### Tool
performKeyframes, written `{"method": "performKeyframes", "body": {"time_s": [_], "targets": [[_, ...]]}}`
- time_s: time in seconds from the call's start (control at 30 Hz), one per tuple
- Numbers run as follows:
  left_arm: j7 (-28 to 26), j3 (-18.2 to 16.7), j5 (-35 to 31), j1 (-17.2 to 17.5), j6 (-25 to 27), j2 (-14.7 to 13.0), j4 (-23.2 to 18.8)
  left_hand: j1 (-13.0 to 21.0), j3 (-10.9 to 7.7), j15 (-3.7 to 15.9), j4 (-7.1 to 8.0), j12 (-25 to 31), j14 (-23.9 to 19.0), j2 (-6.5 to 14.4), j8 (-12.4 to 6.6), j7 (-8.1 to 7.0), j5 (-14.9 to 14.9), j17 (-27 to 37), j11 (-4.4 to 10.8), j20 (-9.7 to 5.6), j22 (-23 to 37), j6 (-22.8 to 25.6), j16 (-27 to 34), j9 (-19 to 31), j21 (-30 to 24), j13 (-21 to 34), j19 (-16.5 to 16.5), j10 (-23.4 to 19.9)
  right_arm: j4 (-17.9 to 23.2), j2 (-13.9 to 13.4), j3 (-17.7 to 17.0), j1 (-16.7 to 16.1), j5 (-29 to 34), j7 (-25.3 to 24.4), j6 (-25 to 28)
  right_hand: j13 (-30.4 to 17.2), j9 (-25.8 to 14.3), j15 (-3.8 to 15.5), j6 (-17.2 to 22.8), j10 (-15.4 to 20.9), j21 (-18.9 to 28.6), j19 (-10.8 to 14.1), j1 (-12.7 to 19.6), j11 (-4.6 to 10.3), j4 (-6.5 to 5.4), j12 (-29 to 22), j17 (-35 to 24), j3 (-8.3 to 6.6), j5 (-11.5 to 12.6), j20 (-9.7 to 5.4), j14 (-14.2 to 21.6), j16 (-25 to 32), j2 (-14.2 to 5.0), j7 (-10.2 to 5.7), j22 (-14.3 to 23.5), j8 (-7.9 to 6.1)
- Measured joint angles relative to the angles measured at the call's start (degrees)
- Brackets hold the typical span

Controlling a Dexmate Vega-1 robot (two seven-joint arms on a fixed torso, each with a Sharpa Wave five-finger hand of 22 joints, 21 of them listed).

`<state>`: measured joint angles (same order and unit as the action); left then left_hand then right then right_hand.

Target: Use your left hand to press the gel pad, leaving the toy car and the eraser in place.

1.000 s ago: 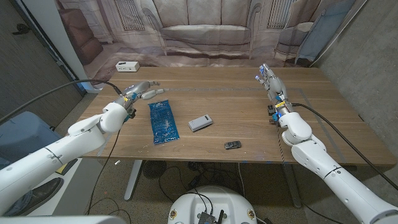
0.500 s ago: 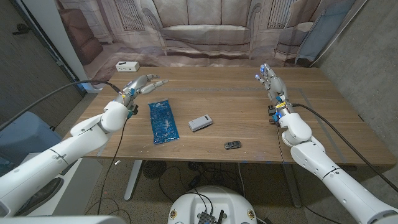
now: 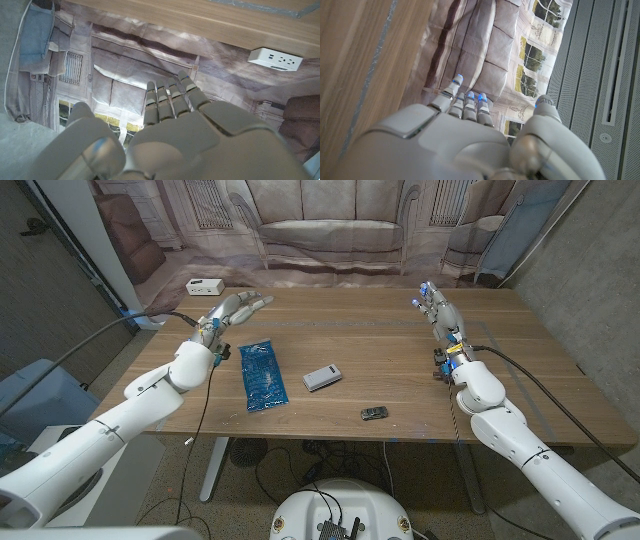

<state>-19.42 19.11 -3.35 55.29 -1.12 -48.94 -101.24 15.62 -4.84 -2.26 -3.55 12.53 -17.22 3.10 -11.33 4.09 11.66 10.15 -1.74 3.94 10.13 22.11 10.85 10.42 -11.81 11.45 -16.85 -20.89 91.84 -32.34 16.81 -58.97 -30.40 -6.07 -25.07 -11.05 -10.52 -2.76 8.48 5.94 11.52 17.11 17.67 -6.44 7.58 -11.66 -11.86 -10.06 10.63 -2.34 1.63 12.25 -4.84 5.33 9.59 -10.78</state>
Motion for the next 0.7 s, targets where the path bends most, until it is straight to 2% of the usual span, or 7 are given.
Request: {"method": "performKeyframes", "body": {"time_s": [0.5,0.7], "targets": [[4.2,-1.8,12.4,0.8,-7.6,5.1,2.0,0.0,0.00,-0.30,0.00,0.0,-0.3,0.0,0.32,0.85,0.0,0.0,-0.52,0.00,0.0,-0.2,0.0,0.0,0.1,0.0,0.0,-0.1,-1.0,-2.2,-1.4,-0.3,-3.8,4.9,-0.8,0.0,0.0,0.00,0.0,0.0,-0.3,0.0,0.0,0.00,0.00,0.0,0.0,0.00,0.0,0.00,0.0,0.0,0.00,0.00,0.0,0.00],[7.7,-2.1,17.9,0.8,-11.2,6.8,4.0,0.0,0.18,-0.82,-0.18,0.0,-0.2,0.0,0.54,1.37,0.0,0.1,-1.50,0.29,0.0,-0.8,0.0,0.0,0.4,0.0,0.3,0.2,-1.2,-2.6,-1.6,-0.5,-4.3,5.6,-0.9,0.0,0.0,0.24,0.1,0.6,-0.3,0.0,0.0,-0.27,0.00,0.0,0.0,0.00,0.0,0.00,0.2,0.0,0.00,-0.07,0.0,-0.26]]}}
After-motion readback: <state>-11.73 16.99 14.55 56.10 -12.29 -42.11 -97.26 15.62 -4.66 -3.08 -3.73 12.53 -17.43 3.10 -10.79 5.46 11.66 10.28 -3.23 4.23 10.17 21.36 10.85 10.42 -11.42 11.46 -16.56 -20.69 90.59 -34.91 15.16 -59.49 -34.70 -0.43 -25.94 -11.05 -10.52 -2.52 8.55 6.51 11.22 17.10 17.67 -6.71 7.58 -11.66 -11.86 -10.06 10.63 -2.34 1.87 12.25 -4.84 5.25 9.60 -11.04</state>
